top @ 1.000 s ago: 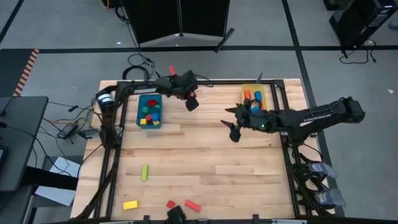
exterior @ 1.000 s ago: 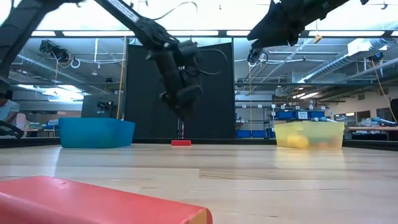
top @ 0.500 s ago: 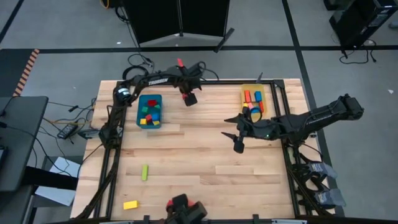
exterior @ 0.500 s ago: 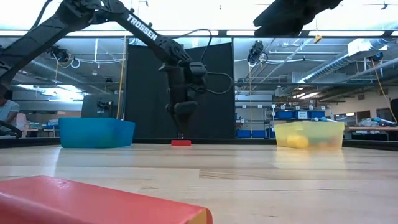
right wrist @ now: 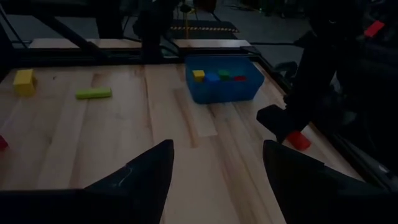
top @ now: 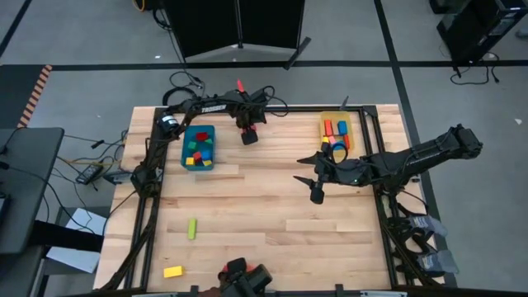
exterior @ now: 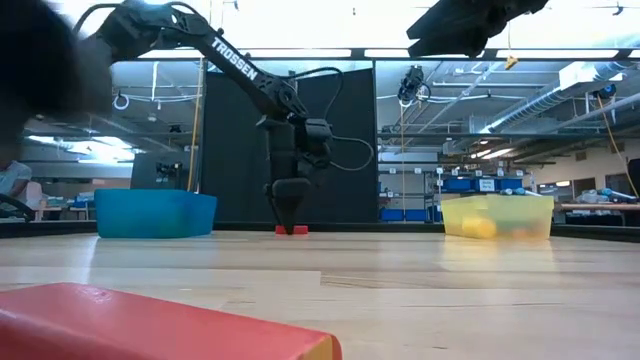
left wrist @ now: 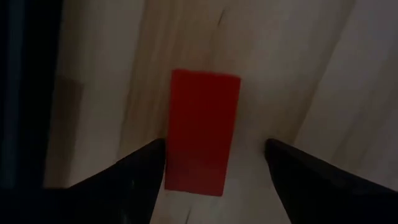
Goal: Sort blocks by size
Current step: Put the large red block into the yellow bin
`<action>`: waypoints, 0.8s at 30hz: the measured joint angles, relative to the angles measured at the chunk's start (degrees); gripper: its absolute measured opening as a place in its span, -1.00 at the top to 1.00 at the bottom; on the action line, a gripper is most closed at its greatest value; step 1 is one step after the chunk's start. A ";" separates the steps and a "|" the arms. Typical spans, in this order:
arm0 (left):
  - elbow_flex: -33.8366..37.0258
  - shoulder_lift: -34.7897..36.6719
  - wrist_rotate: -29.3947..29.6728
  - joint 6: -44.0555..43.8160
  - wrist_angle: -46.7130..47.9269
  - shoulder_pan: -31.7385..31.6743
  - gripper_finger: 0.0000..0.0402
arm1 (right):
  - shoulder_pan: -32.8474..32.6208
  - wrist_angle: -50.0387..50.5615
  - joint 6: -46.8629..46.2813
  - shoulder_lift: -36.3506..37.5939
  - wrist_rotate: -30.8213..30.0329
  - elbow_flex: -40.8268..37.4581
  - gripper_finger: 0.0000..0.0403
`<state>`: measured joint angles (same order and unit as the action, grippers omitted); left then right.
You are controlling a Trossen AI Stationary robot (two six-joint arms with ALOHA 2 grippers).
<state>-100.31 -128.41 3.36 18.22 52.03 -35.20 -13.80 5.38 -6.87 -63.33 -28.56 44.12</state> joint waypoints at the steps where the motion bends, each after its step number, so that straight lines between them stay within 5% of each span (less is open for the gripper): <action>1: -0.10 -0.38 -0.39 0.00 0.06 -0.06 -0.43 | 0.00 -0.11 0.00 0.00 -0.01 0.00 -0.28; 8: -0.44 -1.78 0.81 0.83 0.10 0.55 -0.31 | 0.02 -0.18 0.00 0.00 0.00 0.00 -0.27; 16: -0.90 -1.93 1.34 -0.30 0.81 2.24 0.33 | 0.02 -0.20 0.00 0.00 0.00 0.00 -0.25; 24: -4.86 -2.25 3.78 -3.70 3.87 2.55 0.34 | -0.54 -0.19 -0.85 0.00 -0.02 0.02 -0.24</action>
<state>-105.17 -130.67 7.13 14.51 55.90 -32.65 -14.34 5.19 -7.73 -63.33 -28.58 44.14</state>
